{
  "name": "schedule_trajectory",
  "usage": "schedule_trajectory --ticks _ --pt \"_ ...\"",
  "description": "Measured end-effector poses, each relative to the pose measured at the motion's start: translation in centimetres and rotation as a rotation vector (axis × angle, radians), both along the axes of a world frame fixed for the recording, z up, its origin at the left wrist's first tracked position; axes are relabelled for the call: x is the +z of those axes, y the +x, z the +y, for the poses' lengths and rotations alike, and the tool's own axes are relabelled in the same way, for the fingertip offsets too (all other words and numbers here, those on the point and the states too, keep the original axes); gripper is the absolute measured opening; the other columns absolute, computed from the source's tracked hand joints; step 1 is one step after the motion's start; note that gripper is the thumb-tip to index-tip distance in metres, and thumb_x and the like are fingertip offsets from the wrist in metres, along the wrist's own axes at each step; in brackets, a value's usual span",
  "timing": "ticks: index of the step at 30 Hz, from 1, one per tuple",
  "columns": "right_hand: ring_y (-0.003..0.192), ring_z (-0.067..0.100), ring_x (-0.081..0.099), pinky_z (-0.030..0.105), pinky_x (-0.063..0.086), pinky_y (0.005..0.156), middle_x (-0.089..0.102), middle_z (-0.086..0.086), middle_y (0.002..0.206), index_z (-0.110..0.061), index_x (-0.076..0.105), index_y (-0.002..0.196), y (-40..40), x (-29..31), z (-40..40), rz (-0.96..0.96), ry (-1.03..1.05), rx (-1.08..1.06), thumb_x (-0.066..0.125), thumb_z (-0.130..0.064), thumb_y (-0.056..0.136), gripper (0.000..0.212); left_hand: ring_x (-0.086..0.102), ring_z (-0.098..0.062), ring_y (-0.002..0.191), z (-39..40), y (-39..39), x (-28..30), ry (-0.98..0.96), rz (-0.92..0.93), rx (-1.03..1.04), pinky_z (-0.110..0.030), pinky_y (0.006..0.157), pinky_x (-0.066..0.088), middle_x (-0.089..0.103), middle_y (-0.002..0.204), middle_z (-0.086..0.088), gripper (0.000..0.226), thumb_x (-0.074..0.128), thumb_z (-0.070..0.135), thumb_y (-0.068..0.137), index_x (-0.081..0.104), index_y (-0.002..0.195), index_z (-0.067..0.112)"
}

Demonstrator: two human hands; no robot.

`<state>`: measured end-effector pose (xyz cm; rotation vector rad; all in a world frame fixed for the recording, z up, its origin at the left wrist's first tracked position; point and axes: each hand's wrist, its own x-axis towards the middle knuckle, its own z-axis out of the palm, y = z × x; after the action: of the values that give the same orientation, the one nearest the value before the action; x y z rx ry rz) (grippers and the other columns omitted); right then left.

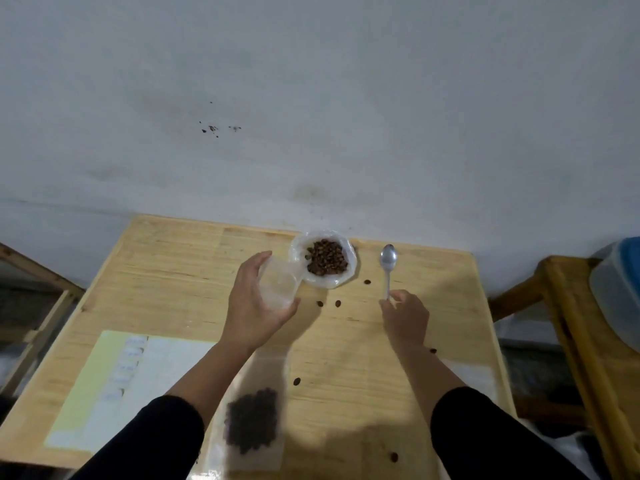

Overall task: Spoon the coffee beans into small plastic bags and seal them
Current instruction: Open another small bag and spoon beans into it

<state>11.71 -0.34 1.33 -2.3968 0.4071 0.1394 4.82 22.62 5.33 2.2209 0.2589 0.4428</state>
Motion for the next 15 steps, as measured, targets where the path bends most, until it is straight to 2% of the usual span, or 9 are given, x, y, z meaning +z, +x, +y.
schedule_trajectory --ticks 4,7,10,13,15 --pt "0.092 0.031 0.058 0.034 0.040 0.077 0.066 0.016 0.096 0.001 0.065 0.093 0.5 -1.2 0.1 -0.008 -0.054 0.019 0.065 -0.009 0.082 0.015 0.041 -0.003 0.118 -1.0 0.1 -0.4 -0.019 0.016 0.051 -0.019 0.103 0.032 0.044 0.128 0.006 0.086 0.087 0.028 0.059 0.043 0.131 0.012" --pt "0.097 0.032 0.059 0.033 0.044 0.080 0.067 0.016 0.102 0.001 0.064 0.102 0.9 -1.3 0.5 0.010 -0.039 -0.050 0.060 -0.004 0.083 0.019 0.039 0.000 0.116 -1.3 0.2 -0.5 -0.009 0.020 0.083 -0.013 0.101 0.029 0.042 0.127 0.009 0.086 0.085 0.031 0.059 0.042 0.131 0.012" --pt "0.107 0.031 0.059 0.031 0.044 0.085 0.066 0.017 0.110 0.001 0.059 0.115 1.4 -1.0 0.9 0.107 0.039 -0.168 0.056 -0.004 0.085 0.030 0.039 0.004 0.114 -1.4 0.2 -0.6 -0.040 0.018 0.098 -0.011 0.100 0.029 0.042 0.127 0.009 0.085 0.087 0.021 0.059 0.042 0.131 0.011" --pt "0.103 0.033 0.059 0.031 0.043 0.080 0.066 0.018 0.107 0.000 0.064 0.106 1.4 -0.9 1.3 0.124 0.065 -0.222 0.053 -0.006 0.086 0.023 0.039 0.004 0.115 -1.3 0.1 -0.9 -0.071 0.030 0.086 -0.013 0.100 0.030 0.043 0.127 0.009 0.086 0.087 0.020 0.059 0.042 0.132 0.013" --pt "0.098 0.031 0.058 0.025 0.037 0.072 0.066 0.016 0.102 0.001 0.064 0.103 1.2 -0.5 1.6 0.071 0.119 -0.294 0.051 -0.007 0.089 0.020 0.040 0.000 0.118 -0.9 0.3 -1.2 -0.105 0.047 0.067 -0.016 0.102 0.031 0.043 0.129 0.008 0.086 0.087 0.022 0.059 0.041 0.132 0.015"
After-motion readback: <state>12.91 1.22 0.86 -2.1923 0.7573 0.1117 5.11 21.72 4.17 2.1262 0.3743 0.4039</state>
